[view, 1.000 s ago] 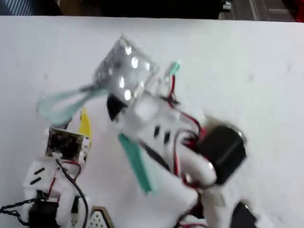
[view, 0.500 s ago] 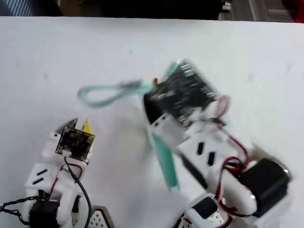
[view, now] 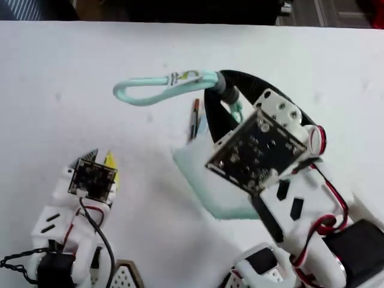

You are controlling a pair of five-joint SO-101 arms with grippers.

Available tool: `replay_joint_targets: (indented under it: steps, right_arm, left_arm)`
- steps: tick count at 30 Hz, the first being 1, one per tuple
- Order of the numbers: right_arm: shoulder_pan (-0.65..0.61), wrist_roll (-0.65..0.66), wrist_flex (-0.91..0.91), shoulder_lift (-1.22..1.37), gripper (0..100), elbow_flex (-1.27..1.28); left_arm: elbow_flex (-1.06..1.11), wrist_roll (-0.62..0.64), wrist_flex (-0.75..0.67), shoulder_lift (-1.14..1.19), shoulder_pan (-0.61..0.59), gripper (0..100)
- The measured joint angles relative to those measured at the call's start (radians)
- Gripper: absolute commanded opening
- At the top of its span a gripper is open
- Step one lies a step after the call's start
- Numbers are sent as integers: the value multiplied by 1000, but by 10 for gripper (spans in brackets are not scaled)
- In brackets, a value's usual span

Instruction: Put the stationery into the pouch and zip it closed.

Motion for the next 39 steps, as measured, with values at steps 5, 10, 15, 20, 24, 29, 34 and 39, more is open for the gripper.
replay_joint_targets:
  steps: [5,10,15,20,24,29,34,39]
  right_arm:
    - [2,12,43,0,17,-31]
    - [2,-63,180,0,17,-31]
    - [2,-170,258,-12,17,14]
    - [0,-201,258,-6,17,186]
    - [0,-206,258,5,17,336]
    - [-2,-206,258,-17,19,376]
    - [-2,-206,258,-14,21,377]
    - [-2,-206,258,-12,21,377]
  left_arm:
    - [64,3,0,0,0,111]
    - [218,3,-94,6,0,110]
    - [305,3,-178,17,0,110]
    - [358,3,-215,17,0,110]
    - [385,3,-239,17,-2,110]
    - [400,3,-265,17,-2,110]
    - [400,3,-270,17,-2,110]
    - [400,3,-270,17,-2,110]
